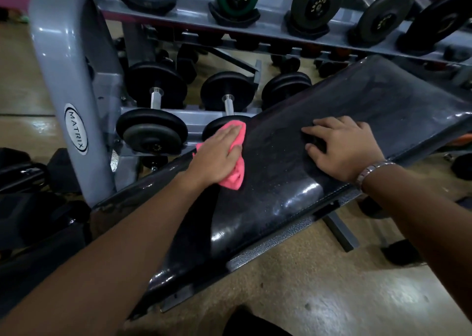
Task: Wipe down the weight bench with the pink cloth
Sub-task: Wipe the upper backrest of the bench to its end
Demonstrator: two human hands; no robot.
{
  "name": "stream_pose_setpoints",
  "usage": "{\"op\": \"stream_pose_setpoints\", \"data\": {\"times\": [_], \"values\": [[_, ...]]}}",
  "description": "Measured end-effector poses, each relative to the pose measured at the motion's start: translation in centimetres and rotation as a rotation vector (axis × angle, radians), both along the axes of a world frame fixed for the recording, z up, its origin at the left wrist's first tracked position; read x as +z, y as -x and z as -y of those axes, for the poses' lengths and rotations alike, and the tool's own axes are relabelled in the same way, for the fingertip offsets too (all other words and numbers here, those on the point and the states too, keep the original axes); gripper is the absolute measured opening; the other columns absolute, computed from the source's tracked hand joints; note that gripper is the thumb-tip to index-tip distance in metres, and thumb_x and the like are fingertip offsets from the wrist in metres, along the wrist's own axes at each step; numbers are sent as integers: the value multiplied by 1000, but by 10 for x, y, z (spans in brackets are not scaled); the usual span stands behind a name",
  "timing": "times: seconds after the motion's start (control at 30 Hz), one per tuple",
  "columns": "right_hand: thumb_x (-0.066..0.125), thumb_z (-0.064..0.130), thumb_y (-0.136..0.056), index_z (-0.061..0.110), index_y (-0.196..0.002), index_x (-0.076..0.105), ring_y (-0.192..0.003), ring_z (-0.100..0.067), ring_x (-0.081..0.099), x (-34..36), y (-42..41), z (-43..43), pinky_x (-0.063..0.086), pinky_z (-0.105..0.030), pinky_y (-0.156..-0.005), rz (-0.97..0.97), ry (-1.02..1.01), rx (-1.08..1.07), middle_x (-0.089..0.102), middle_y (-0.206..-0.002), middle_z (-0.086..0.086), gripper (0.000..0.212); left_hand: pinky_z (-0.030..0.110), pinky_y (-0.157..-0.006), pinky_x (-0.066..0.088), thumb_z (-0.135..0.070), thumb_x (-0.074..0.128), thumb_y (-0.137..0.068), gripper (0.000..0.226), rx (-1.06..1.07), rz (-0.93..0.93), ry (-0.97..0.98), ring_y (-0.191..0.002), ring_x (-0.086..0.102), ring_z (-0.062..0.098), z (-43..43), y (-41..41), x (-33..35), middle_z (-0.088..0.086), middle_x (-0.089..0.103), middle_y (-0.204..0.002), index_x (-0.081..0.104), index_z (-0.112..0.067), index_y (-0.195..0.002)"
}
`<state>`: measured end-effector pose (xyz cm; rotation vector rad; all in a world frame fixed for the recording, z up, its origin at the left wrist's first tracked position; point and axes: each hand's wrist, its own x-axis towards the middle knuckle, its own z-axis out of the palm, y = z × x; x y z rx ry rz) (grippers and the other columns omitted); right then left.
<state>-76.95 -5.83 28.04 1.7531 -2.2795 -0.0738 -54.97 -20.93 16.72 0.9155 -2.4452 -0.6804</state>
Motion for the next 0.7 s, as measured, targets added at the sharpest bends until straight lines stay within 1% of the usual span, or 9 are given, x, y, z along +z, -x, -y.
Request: {"op": "stream_pose_setpoints", "data": {"times": [0.07,0.1,0.23,0.37,0.4,0.47,0.53,0.63,0.7], "values": [[43,50,-93,40,-139,49,-131,-23,40,0,1,1,31,-47,-101,-4,-13,2,46,-147,8,47,33,-127,11,-29,33,-107,54,88,-17,-39,-156,15,14,-5,19,7,-1,24,-168,27,-18,-159],[44,50,-93,41,-138,49,-131,-23,40,1,2,1,31,-46,-100,-7,-16,1,46,-147,8,47,36,-127,11,-31,31,-105,55,84,-37,-31,-156,16,14,-12,19,5,-2,25,-167,28,-21,-159],[45,50,-93,41,-137,51,-130,-24,41,-2,2,0,32,-48,-101,-13,-2,2,48,-145,8,46,39,-128,11,-39,25,-99,60,-64,-21,-17,-156,15,13,-19,-9,-12,-6,26,-166,28,-30,-159],[44,47,-94,39,-139,50,-132,-25,40,-6,-2,0,30,-50,-105,-12,12,-15,46,-148,6,46,44,-127,14,-33,27,-100,60,160,-24,-82,-156,17,17,-18,24,7,-1,27,-167,30,-23,-158],[44,47,-94,39,-139,50,-133,-25,39,-5,-2,-1,30,-50,-106,-4,16,-26,46,-148,6,46,44,-127,13,-32,28,-100,59,168,-51,-88,-156,17,20,-28,30,9,-1,27,-166,31,-24,-158],[43,46,-94,39,-139,49,-133,-24,39,-7,-3,-1,30,-50,-106,2,13,-31,45,-148,6,47,42,-128,12,-33,29,-99,59,75,-100,-45,-156,18,20,-44,22,1,-3,29,-165,32,-26,-158],[43,47,-93,39,-139,49,-133,-24,40,-8,-3,-2,31,-50,-106,-1,18,-31,46,-148,6,47,37,-128,11,-32,30,-101,57,-21,-66,-6,-156,18,17,-38,4,-3,-4,29,-165,33,-28,-158],[43,46,-93,38,-137,52,-132,-25,42,-12,-4,-2,31,-49,-105,-3,36,-30,48,-147,5,46,27,-124,8,-23,36,-106,51,59,-62,-35,-155,20,15,-21,15,6,-1,31,-165,34,-22,-157],[43,46,-93,39,-137,52,-132,-25,42,-13,-4,-2,30,-48,-105,1,47,-36,48,-147,6,46,32,-126,10,-21,37,-104,52,136,-98,-68,-155,21,21,-31,30,10,2,32,-164,36,-19,-156]]}}
